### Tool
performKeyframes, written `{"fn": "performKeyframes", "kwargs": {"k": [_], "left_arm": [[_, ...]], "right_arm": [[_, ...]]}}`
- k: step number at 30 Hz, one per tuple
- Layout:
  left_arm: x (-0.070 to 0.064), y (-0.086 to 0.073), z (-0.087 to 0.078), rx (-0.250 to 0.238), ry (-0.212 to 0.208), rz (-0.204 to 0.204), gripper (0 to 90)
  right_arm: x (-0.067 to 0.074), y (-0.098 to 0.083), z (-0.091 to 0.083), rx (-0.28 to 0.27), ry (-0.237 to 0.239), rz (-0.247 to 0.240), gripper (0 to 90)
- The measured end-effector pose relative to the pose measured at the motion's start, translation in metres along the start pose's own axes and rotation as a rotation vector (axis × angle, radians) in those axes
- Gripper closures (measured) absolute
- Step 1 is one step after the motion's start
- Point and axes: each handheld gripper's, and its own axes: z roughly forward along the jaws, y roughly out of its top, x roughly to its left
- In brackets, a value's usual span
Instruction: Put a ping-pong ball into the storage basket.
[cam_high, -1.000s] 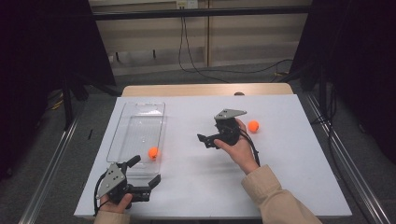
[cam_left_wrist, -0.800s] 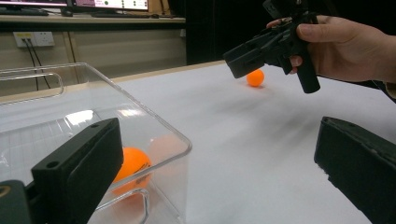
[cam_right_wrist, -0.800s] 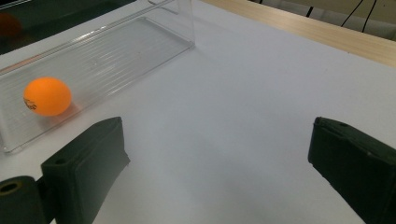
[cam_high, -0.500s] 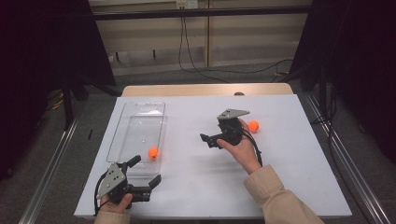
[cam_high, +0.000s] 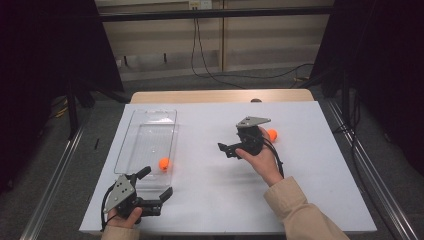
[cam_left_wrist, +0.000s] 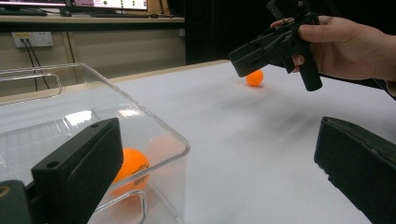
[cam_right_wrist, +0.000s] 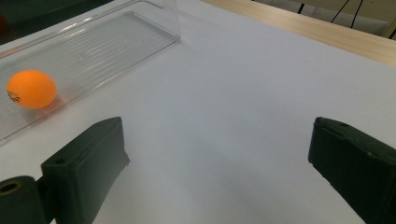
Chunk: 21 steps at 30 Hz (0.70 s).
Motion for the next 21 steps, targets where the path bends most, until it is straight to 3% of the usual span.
{"fn": "performKeyframes", "kwargs": {"k": [21], "left_arm": [[-0.0007, 0.0001, 0.0003, 0.001, 0.0, -0.002, 1.1]], "right_arm": [[-0.0089, -0.0029, -0.0053, 0.008, -0.021, 0.007, 3.8]]}}
